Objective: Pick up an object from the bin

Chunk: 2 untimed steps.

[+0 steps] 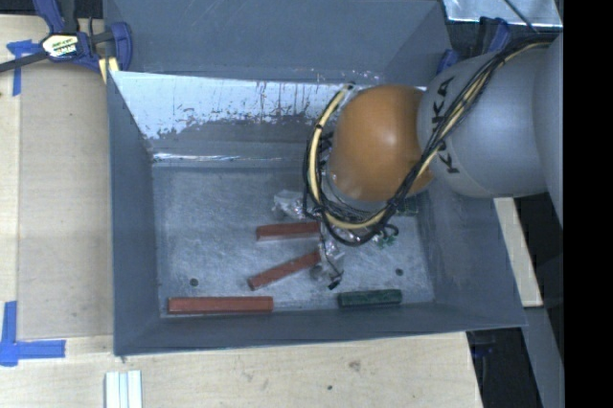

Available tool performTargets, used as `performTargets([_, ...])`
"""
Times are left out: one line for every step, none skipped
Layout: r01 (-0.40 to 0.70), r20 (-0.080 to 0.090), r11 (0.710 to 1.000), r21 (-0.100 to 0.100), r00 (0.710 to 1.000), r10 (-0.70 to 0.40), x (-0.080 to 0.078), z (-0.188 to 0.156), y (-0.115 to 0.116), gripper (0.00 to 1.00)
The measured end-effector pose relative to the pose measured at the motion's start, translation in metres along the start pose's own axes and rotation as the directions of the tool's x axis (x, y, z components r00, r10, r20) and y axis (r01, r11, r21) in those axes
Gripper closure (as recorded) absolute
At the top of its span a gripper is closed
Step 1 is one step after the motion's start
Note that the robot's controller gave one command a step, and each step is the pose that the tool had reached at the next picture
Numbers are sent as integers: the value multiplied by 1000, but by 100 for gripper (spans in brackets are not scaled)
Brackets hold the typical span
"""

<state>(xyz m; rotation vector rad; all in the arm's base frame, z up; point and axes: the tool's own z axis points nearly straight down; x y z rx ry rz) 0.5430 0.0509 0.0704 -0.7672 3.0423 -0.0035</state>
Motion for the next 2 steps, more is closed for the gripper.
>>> performTargets([1,0,1000,-3,1000,-1,-1,0,2,100])
performTargets([167,4,986,0,986,-167,18,-160,-3,100])
